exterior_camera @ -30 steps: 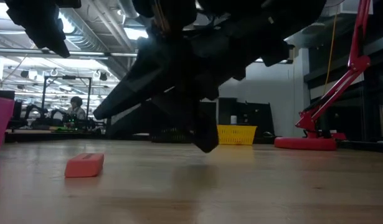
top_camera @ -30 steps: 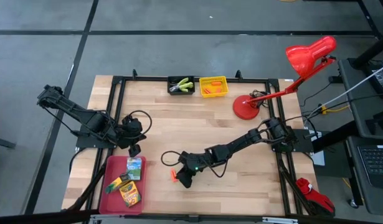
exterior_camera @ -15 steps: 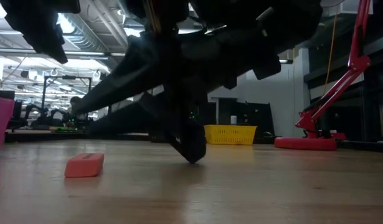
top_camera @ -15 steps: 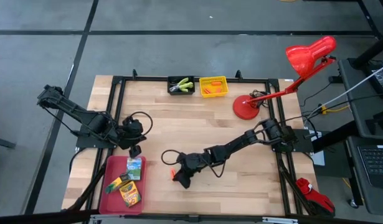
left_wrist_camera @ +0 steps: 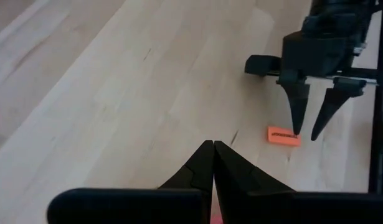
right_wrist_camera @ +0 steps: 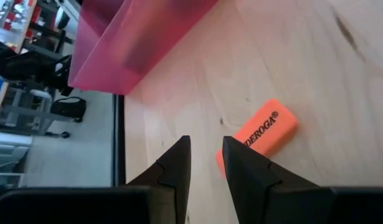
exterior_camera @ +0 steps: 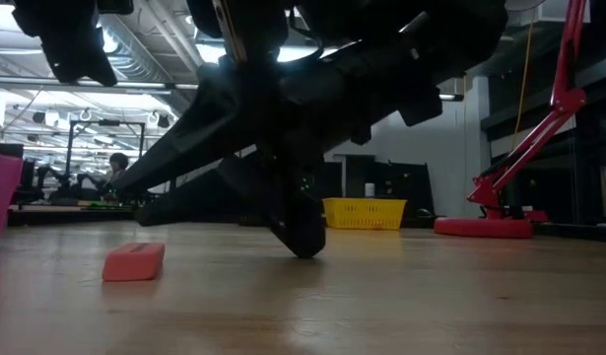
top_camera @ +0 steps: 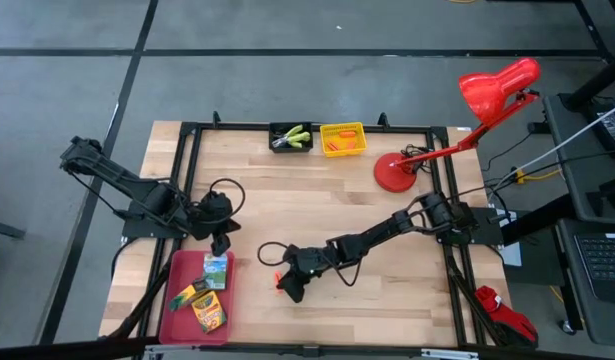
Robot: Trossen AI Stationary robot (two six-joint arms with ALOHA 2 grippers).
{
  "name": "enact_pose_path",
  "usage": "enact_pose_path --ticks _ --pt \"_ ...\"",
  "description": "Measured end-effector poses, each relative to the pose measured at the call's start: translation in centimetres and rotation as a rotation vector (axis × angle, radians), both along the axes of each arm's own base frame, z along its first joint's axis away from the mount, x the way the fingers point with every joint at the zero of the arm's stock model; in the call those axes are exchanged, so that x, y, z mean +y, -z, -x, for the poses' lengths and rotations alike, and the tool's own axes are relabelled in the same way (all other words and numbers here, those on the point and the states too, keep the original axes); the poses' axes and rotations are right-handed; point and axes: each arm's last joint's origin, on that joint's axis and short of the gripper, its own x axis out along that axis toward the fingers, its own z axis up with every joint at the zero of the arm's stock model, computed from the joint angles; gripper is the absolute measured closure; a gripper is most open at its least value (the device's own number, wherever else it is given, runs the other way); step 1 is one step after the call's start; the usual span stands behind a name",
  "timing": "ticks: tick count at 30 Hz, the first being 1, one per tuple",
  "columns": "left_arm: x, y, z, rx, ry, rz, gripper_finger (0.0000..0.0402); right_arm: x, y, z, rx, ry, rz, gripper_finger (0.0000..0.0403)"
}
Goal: Pick & Place School Supplies
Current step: Put the orange eraser into the yellow bin
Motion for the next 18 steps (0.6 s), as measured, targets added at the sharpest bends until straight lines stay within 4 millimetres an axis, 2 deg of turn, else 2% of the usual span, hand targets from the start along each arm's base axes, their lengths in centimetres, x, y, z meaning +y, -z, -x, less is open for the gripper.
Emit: enact_pose_path --ticks 5,11,18 --pt "-0.3 0.3 -0.6 -0.003 -0.023 0.024 0.0396 0.7 0.3 0.4 0.018 0.048 0.060 0.0305" --pt "-1.8 0.8 -3.2 -0.063 0.035 0.117 0.0396 1.6 0.6 1.3 0.096 0.053 0.103 0.0315" --pt "-4.8 4.8 -6.7 0.076 0.189 0.209 0.0396 3.3 0.6 3.0 0.186 0.053 0.170 0.0329"
